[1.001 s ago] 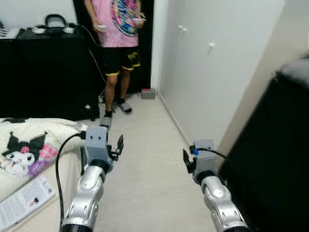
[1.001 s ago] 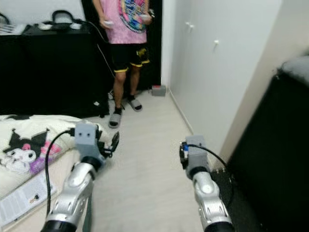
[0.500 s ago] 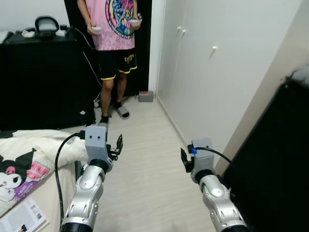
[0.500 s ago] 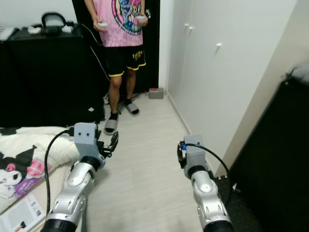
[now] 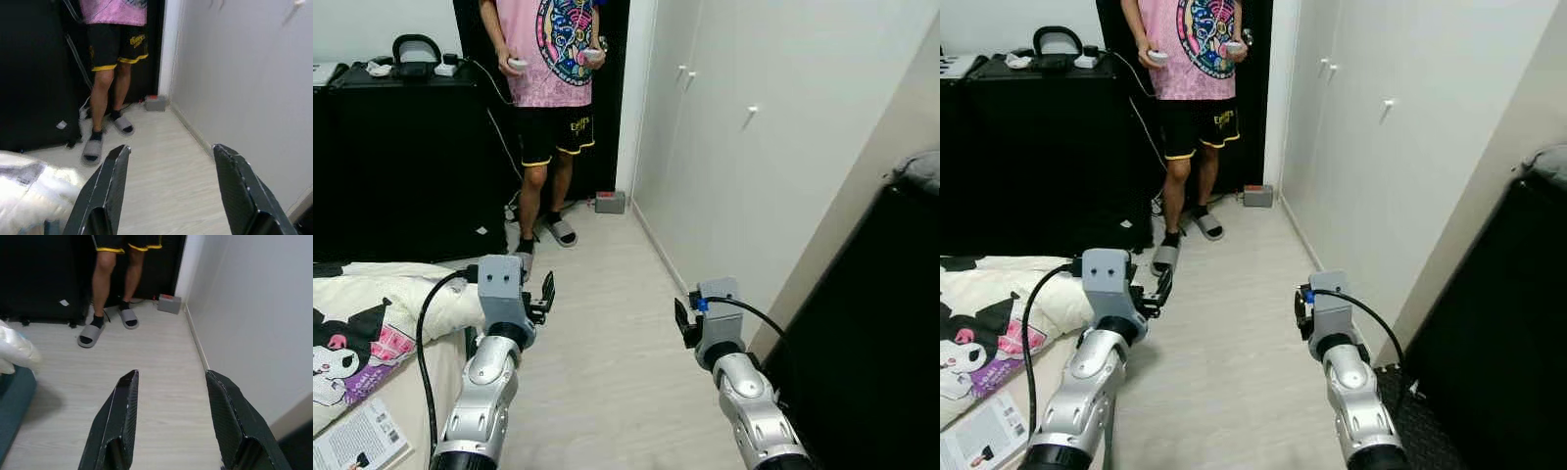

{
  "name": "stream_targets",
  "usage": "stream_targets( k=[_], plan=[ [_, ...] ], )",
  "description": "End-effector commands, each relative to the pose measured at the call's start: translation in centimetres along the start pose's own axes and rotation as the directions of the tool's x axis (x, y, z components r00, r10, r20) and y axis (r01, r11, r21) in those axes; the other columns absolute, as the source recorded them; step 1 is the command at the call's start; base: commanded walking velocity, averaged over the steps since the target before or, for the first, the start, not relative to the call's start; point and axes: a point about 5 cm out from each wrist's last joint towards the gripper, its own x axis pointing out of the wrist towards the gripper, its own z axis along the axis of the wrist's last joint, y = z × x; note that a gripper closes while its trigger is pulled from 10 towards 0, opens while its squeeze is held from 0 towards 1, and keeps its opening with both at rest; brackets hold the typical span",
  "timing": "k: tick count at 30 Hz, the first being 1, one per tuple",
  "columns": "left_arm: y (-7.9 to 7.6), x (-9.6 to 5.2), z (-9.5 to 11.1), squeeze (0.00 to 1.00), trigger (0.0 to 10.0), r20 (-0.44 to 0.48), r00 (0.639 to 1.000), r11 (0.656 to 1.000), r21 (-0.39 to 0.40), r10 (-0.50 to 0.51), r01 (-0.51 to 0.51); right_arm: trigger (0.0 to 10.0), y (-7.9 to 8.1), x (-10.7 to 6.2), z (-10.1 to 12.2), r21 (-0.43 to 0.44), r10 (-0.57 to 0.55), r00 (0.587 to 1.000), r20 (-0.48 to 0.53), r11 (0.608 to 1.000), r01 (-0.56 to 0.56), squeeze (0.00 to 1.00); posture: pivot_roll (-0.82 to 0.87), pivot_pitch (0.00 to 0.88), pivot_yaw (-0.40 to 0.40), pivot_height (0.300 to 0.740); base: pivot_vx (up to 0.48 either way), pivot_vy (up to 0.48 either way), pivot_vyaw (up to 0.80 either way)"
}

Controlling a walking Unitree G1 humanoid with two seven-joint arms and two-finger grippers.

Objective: Clean up the room

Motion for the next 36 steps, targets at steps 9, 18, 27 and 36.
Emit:
stream_targets(
  k=[9, 18, 27, 36],
  plan=[
    [0.21, -0.32, -0.54, 0.0, 10.0, -0.023, 1.0, 1.0, 0.003, 0.013, -0.013, 10.0, 0.49, 0.01, -0.14, -0.01, 0.03, 0.999, -0.01, 0.999, -0.03, 0.0, 0.03, 0.0, -0.058, 0.734, 0.0, 0.0, 0.8],
    [0.1, -0.43, -0.57, 0.0, 10.0, -0.024, 1.0, 1.0, 0.001, 0.01, -0.01, 10.0, 0.64, -0.11, -0.25, -0.011, 0.041, 0.999, -0.013, 0.999, -0.041, 0.0, 0.03, 0.0, -0.06, 0.734, 0.0, 0.0, 0.8],
    [0.13, -0.66, -0.62, 0.0, 10.0, -0.027, 1.0, 1.0, 0.001, 0.011, -0.011, 10.0, 0.73, -0.22, -0.25, -0.012, 0.046, 0.999, -0.013, 0.999, -0.046, 0.0, 0.03, 0.0, -0.059, 0.734, 0.0, 0.0, 0.8],
    [0.05, -0.91, -0.85, 0.0, 10.0, -0.038, 0.999, 1.0, 0.007, -0.002, 0.002, 10.0, 0.9, -0.39, -0.44, -0.01, 0.046, 0.999, -0.017, 0.999, -0.046, 0.0, 0.03, 0.0, -0.058, 0.734, 0.0, 0.0, 0.8]
  ],
)
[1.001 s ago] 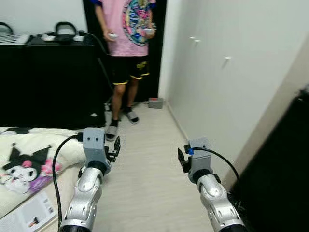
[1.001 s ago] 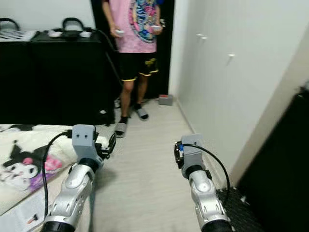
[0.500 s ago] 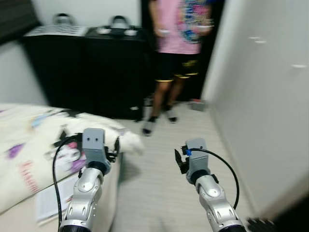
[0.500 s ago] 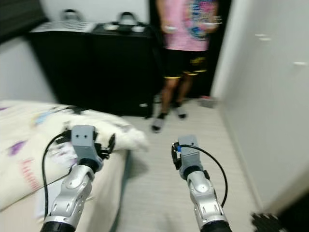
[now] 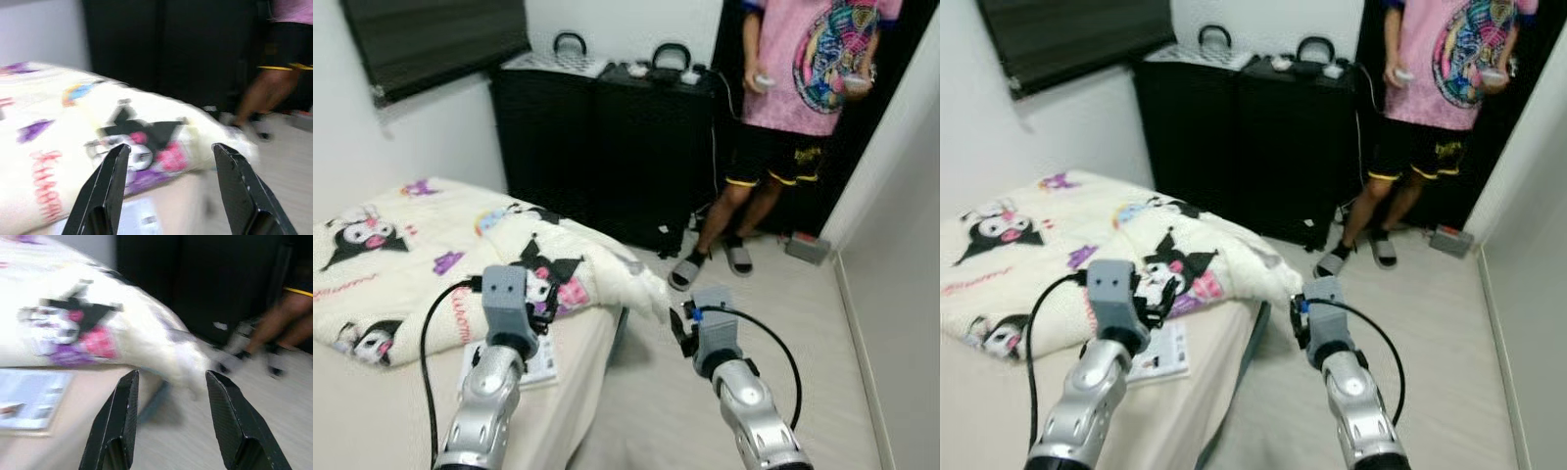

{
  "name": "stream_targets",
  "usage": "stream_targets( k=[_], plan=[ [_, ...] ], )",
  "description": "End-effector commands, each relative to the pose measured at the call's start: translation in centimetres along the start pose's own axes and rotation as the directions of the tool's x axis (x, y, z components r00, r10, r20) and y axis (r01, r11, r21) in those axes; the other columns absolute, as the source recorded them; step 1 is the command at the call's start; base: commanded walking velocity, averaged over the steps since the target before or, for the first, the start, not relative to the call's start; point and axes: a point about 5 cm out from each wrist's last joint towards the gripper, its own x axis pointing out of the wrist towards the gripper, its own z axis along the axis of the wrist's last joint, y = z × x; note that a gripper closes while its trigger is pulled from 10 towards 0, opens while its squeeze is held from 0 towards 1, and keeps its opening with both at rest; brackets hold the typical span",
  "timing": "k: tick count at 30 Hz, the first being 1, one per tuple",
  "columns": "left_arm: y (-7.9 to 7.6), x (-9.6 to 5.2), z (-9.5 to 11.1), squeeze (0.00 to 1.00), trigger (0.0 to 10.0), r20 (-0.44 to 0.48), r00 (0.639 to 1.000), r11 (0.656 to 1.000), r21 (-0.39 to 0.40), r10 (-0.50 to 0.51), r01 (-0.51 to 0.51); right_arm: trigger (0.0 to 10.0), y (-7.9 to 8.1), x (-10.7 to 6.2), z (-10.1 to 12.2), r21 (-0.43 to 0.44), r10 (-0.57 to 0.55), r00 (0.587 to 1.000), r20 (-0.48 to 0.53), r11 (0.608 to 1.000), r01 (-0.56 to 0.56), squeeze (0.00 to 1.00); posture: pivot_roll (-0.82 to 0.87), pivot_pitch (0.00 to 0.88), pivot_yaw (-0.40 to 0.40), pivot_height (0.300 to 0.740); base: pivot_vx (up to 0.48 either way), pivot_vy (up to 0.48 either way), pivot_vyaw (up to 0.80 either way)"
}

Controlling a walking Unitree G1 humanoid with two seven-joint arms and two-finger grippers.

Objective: Clean up the room

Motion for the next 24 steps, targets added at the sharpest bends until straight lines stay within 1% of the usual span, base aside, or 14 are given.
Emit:
stream_targets(
  k=[1, 9, 24],
  plan=[
    [-0.17, -0.17, -0.16, 0.0, 10.0, -0.009, 1.0, 1.0, 0.004, -0.007, 0.007, 10.0, -0.31, 0.0, -0.04, -0.007, -0.01, 1.0, -0.008, 1.0, 0.01, 0.0, 0.03, 0.0, -0.058, 0.734, 0.0, 0.0, 0.8],
    [-0.01, 0.0, -0.1, 0.0, 10.0, -0.006, 1.0, 1.0, 0.003, -0.005, 0.005, 10.0, -0.23, 0.25, 0.13, -0.005, -0.01, 1.0, -0.003, 1.0, 0.01, 0.0, 0.03, 0.0, -0.057, 0.734, 0.0, 0.0, 0.8],
    [-0.2, -0.2, -0.21, 0.0, 10.0, -0.014, 1.0, 1.0, 0.006, -0.018, 0.018, 10.0, -0.18, 0.01, -0.12, -0.005, -0.007, 1.0, -0.012, 1.0, 0.007, 0.0, 0.03, 0.0, -0.058, 0.734, 0.0, 0.0, 0.8]
  ],
)
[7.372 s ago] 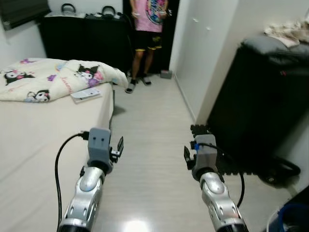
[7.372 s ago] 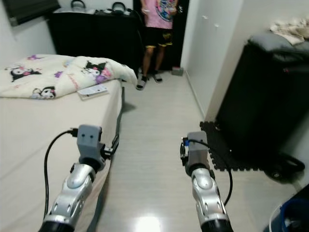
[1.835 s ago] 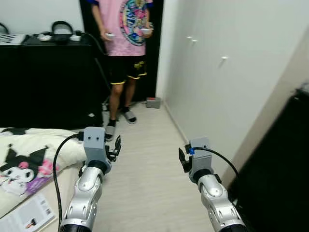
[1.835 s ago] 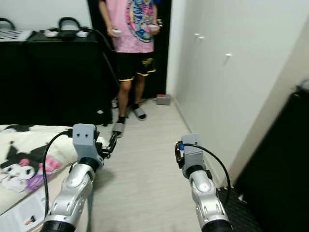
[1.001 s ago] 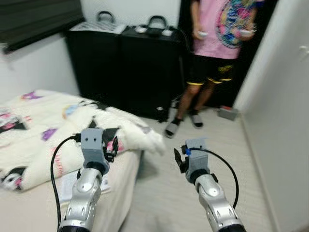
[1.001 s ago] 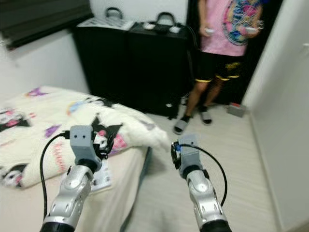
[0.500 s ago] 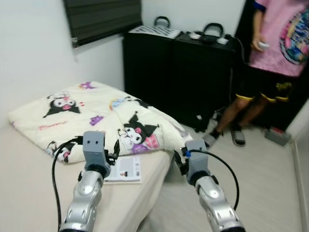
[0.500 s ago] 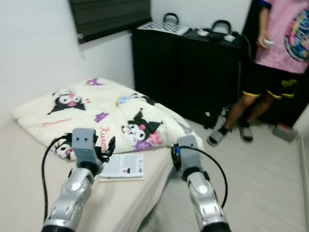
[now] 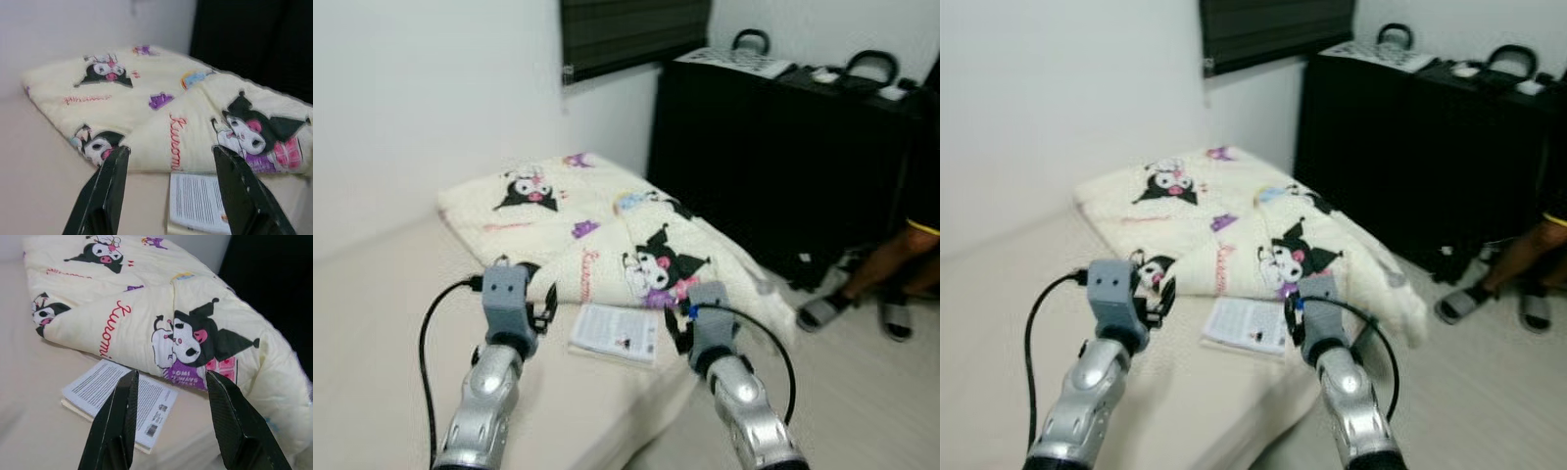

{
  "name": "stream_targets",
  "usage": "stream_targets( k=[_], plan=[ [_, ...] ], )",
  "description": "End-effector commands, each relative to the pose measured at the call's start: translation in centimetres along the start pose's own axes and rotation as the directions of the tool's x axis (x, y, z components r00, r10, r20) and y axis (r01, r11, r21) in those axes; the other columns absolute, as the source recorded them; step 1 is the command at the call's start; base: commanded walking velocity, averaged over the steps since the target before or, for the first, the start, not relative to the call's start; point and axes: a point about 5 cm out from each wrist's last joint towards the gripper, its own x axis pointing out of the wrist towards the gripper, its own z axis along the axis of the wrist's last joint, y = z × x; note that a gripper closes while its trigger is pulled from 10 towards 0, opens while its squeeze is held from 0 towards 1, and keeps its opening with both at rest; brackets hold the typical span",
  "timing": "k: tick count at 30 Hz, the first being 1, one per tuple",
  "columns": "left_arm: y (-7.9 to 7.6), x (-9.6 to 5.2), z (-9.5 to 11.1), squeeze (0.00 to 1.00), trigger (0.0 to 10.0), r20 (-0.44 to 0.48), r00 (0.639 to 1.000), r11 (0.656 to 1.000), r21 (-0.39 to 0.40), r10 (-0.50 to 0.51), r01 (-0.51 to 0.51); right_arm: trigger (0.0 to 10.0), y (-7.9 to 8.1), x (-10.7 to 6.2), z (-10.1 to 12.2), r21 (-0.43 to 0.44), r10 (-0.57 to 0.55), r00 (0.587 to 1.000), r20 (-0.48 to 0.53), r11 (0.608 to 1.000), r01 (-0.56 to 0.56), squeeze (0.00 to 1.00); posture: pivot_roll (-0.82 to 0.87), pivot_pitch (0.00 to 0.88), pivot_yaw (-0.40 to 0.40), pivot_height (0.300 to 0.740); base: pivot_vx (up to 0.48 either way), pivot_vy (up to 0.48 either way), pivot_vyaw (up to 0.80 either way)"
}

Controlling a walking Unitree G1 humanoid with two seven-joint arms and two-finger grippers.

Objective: Clean up the room

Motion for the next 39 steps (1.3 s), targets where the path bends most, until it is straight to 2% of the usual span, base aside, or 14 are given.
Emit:
stream_targets(
  k=[1, 39],
  plan=[
    [0.05, -0.14, -0.1, 0.0, 10.0, -0.008, 1.0, 1.0, 0.001, 0.003, -0.003, 10.0, 0.09, -0.01, -0.13, 0.003, -0.002, 1.0, -0.01, 1.0, 0.002, 0.0, 0.03, 0.0, -0.058, 0.734, 0.0, 0.0, 0.8],
    [0.16, -0.21, -0.3, 0.0, 10.0, -0.03, 0.999, 0.999, 0.016, -0.029, 0.029, 10.0, 0.43, 0.03, -0.44, 0.018, -0.006, 1.0, -0.016, 1.0, 0.007, 0.0, 0.04, 0.0, -0.044, 0.734, 0.0, 0.0, 0.8]
  ],
)
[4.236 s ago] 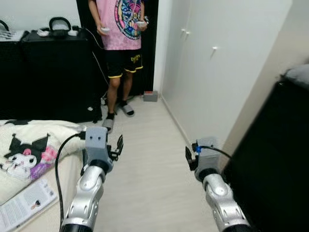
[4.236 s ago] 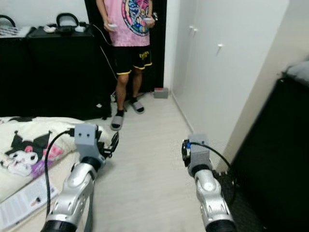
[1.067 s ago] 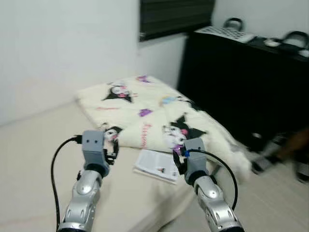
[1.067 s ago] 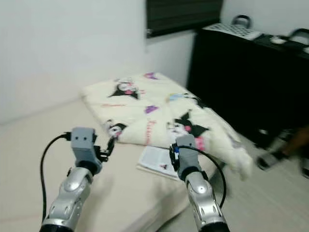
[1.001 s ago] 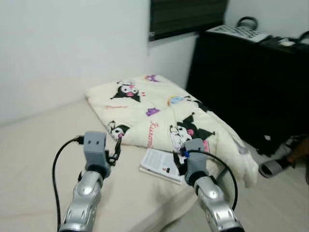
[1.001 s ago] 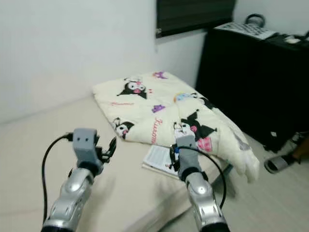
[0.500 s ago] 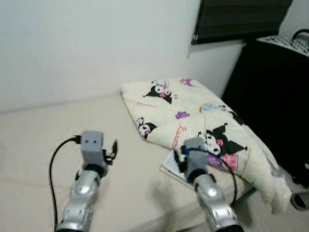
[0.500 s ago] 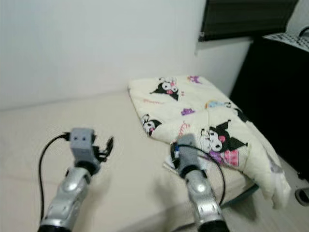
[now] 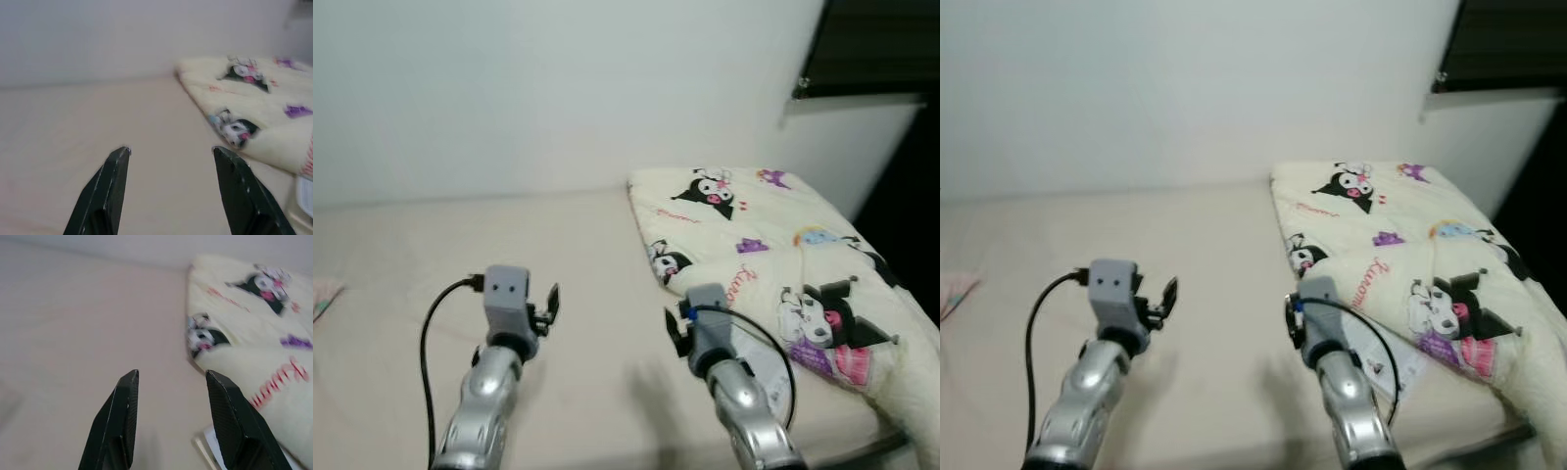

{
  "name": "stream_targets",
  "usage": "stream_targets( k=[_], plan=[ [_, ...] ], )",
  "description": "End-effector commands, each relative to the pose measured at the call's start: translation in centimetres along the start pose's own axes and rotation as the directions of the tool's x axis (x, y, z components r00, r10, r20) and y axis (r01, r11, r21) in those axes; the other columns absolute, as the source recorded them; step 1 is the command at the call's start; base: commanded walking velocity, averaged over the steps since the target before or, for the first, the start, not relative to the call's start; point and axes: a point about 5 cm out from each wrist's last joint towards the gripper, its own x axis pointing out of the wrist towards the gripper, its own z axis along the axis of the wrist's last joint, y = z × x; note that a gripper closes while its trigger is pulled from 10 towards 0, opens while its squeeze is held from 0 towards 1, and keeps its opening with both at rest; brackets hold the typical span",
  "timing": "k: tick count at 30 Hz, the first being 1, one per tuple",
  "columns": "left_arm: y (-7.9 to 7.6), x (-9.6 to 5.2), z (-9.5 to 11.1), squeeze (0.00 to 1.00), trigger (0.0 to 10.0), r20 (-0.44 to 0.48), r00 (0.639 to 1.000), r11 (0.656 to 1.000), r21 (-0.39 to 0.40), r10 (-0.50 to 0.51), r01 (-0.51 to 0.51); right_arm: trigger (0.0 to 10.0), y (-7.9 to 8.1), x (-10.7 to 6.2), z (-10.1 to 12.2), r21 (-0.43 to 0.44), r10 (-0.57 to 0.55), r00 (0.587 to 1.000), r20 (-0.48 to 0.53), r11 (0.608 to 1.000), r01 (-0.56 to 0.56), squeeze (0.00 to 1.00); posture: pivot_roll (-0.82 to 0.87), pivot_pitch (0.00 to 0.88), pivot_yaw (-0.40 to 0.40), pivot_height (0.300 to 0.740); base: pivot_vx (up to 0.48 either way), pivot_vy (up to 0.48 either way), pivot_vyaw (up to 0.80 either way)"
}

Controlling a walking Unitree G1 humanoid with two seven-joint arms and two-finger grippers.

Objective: Clean up the room

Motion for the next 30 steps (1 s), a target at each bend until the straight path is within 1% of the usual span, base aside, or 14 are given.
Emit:
stream_targets(
  k=[1, 8, 15, 21, 23, 30],
  plan=[
    [0.4, -0.3, -0.8, 0.0, 10.0, -0.046, 0.999, 1.0, 0.009, 0.013, -0.012, 10.0, 0.4, -0.1, -0.4, 0.015, 0.005, 1.0, -0.013, 1.0, -0.005, 0.0, 0.04, 0.0, -0.043, 0.734, 0.0, 0.0, 0.8],
    [0.6, -0.1, -1.4, 0.0, 10.0, -0.089, 0.996, 0.999, 0.034, 0.019, -0.016, 10.0, 0.0, -0.1, -0.3, 0.018, -0.009, 1.0, -0.014, 1.0, 0.009, 0.0, 0.04, 0.0, -0.041, 0.734, 0.0, 0.0, 0.8],
    [0.8, -0.1, -1.4, 0.0, 10.0, -0.096, 0.995, 0.999, 0.041, 0.037, -0.034, 10.0, -0.1, 0.2, -0.1, 0.021, -0.022, 1.0, -0.012, 1.0, 0.022, 0.0, 0.04, 0.0, -0.041, 0.734, 0.0, 0.0, 0.8],
    [0.9, -0.1, -1.6, 0.0, 10.0, -0.118, 0.992, 0.999, 0.046, 0.032, -0.027, 10.0, -0.1, 0.3, 0.0, 0.021, -0.024, 1.0, -0.009, 0.999, 0.025, 0.0, 0.04, 0.0, -0.041, 0.734, 0.0, 0.0, 0.8],
    [0.8, -0.2, -2.1, 0.0, 10.0, -0.153, 0.988, 0.998, 0.06, 0.021, -0.012, 10.0, -0.2, 0.4, 0.0, 0.023, -0.027, 1.0, -0.007, 0.999, 0.027, 0.0, 0.04, 0.0, -0.039, 0.734, 0.0, 0.0, 0.8],
    [0.7, -0.3, -2.4, 0.0, 10.0, -0.173, 0.985, 0.998, 0.07, 0.015, -0.003, 10.0, -0.4, 0.4, 0.1, 0.023, -0.034, 0.999, -0.007, 0.999, 0.034, 0.0, 0.04, 0.0, -0.035, 0.734, 0.0, 0.0, 0.8]
  ],
)
